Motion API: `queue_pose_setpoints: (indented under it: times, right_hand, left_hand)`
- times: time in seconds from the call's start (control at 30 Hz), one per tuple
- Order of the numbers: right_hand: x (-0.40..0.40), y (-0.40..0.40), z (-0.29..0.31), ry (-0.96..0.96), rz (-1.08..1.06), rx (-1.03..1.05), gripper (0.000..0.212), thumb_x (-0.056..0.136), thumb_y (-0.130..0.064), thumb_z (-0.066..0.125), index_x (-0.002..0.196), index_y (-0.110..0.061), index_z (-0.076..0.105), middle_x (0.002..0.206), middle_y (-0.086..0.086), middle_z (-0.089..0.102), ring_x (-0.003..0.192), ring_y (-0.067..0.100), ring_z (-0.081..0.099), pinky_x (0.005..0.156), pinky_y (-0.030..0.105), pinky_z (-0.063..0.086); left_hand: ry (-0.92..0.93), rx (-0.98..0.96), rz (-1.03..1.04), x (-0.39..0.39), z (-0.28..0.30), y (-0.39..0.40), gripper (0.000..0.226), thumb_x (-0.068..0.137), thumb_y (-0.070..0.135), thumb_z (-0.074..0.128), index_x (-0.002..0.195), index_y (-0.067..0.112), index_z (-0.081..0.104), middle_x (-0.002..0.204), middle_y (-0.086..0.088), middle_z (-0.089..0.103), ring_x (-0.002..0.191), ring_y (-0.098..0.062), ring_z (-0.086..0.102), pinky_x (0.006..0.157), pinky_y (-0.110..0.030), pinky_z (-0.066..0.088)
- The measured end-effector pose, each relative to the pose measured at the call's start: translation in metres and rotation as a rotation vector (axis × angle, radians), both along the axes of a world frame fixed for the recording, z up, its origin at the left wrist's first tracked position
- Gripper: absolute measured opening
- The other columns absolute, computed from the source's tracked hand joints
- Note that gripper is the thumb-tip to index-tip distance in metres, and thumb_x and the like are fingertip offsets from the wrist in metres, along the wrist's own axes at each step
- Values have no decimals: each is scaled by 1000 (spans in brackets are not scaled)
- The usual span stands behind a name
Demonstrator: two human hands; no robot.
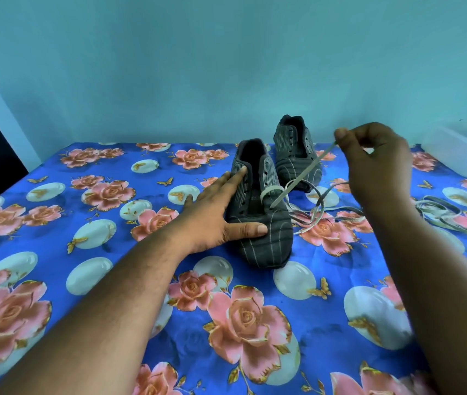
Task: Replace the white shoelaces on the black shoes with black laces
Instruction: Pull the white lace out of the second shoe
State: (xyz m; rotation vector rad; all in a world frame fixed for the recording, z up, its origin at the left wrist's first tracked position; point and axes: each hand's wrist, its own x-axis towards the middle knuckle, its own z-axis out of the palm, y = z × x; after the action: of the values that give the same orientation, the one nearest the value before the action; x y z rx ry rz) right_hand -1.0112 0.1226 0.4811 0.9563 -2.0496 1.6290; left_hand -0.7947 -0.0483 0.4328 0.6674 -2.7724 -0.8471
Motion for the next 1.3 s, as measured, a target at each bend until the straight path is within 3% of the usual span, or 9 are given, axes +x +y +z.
queue_pose_setpoints:
  times: [0.1, 0.2, 0.37, 0.57, 0.77, 0.83, 0.97, 1.13, 1.3]
  right_hand:
    - [2, -4, -7, 66, -62, 176, 32, 89, -59, 62, 93, -28, 67, 101, -11, 67, 108, 26, 57, 95, 47, 46]
    - [17, -8, -11, 214, 116, 379, 46, 81, -73, 58, 110, -39, 66, 120, -10, 58, 126, 24, 45, 104, 49, 35]
    - [26, -12, -24, 449, 439, 683, 55, 70, -89, 49, 93, -41, 65, 107, -24, 55, 125, 11, 39, 104, 54, 34]
    - [23, -17, -25, 448, 460, 492, 31, 85, -65, 59, 84, -35, 66, 96, -15, 61, 111, 18, 52, 97, 49, 42]
    - [16, -9, -9, 65, 157, 42, 16, 97, -34, 64, 87, -23, 60, 92, -3, 64, 89, 9, 55, 74, 10, 35]
    - [10, -7, -7, 20, 56, -7, 19, 98, -37, 60, 88, -22, 56, 91, -4, 61, 90, 15, 55, 72, 13, 36]
    - [9, -9, -15, 75, 57, 203, 29, 90, -55, 58, 105, -29, 59, 110, -7, 59, 113, 24, 51, 95, 44, 42]
    - [25, -12, -22, 372, 311, 532, 46, 76, -80, 54, 93, -40, 66, 112, -19, 57, 124, 15, 41, 101, 44, 32]
    - [20, -16, -33, 434, 505, 570, 29, 82, -70, 58, 84, -41, 62, 97, -23, 57, 117, 15, 47, 97, 55, 41]
  left_hand:
    - [-2, -7, 0, 0, -1, -1, 129, 44, 105, 49, 150, 62, -9, 171, 13, -1, 156, -5, -2, 126, -53, 9]
    - [1, -7, 1, -1, -3, -3, 127, 43, 107, 48, 148, 65, -10, 171, 14, -1, 156, -4, -2, 125, -58, 10]
    - [-17, -4, 11, 0, 0, 0, 126, 48, 99, 53, 151, 62, -9, 171, 13, -2, 156, -5, -3, 124, -59, 5]
    - [4, 7, 2, -1, -1, -2, 128, 44, 105, 50, 150, 63, -8, 171, 13, 0, 156, -4, -2, 125, -56, 9]
    - [3, 8, -3, 0, 0, 0, 128, 48, 98, 55, 153, 59, -7, 171, 13, -1, 156, -5, -2, 127, -51, 9]
    - [4, 9, -4, 0, -1, -1, 128, 48, 99, 54, 153, 59, -7, 171, 13, -1, 156, -5, -2, 127, -51, 10]
    - [20, 12, -9, -1, -2, -3, 127, 47, 101, 54, 152, 61, -7, 171, 13, 0, 156, -5, -1, 127, -52, 12]
    - [25, 0, -17, -2, -5, -5, 128, 43, 106, 50, 149, 64, -9, 171, 13, 1, 155, -2, -3, 125, -56, 12]
    - [30, 10, -15, -2, -6, -6, 127, 44, 105, 52, 149, 65, -8, 171, 13, 0, 155, -3, -2, 125, -56, 13]
